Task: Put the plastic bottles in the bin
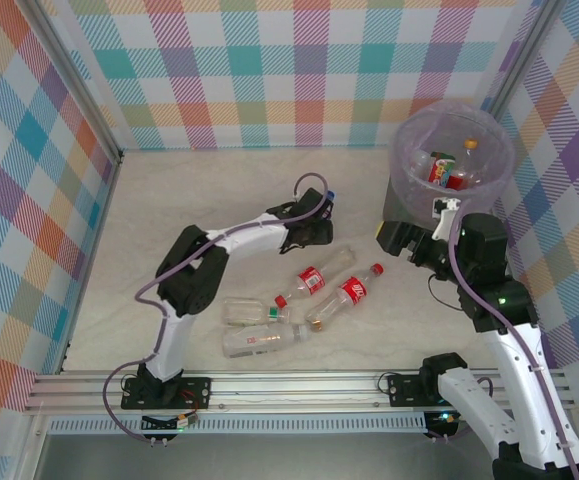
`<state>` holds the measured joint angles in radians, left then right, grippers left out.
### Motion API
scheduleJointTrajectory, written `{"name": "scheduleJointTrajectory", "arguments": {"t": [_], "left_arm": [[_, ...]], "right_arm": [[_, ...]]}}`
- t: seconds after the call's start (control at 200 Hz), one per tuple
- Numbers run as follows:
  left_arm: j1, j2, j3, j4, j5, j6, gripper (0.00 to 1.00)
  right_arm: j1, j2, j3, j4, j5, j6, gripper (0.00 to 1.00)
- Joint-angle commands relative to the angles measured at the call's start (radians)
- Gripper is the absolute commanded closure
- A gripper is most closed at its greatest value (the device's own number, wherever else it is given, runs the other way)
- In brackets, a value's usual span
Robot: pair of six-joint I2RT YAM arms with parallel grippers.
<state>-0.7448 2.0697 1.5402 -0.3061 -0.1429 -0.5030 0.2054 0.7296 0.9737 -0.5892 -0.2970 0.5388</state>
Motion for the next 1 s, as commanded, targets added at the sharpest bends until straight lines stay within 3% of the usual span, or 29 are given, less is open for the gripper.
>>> {"name": "scheduleJointTrajectory", "arguments": {"t": [0.0,0.195,0.46,0.685,0.99], "left_arm": [[-0.001,-0.182,-0.102,0.135,-0.011,0.037,0.43],[-0.002,-0.391,-0.323,0.248,0.096,0.082,0.45],[-0.031,-0.637,-0.541,0.342,0.199,0.108,0.48],[-0.083,-0.702,-0.593,0.36,0.233,0.128,0.48],[-0.132,-0.693,-0.6,0.369,0.277,0.146,0.48]], "right_arm": [[0.002,-0.003,-0.017,0.071,-0.048,0.02,0.0],[0.016,0.047,-0.082,0.225,-0.113,0.116,0.01],[0.128,0.199,-0.109,0.39,-0.096,0.16,0.01],[0.196,0.348,-0.135,0.571,-0.116,0.21,0.01],[0.213,0.421,-0.132,0.585,-0.082,0.198,0.03]]}}
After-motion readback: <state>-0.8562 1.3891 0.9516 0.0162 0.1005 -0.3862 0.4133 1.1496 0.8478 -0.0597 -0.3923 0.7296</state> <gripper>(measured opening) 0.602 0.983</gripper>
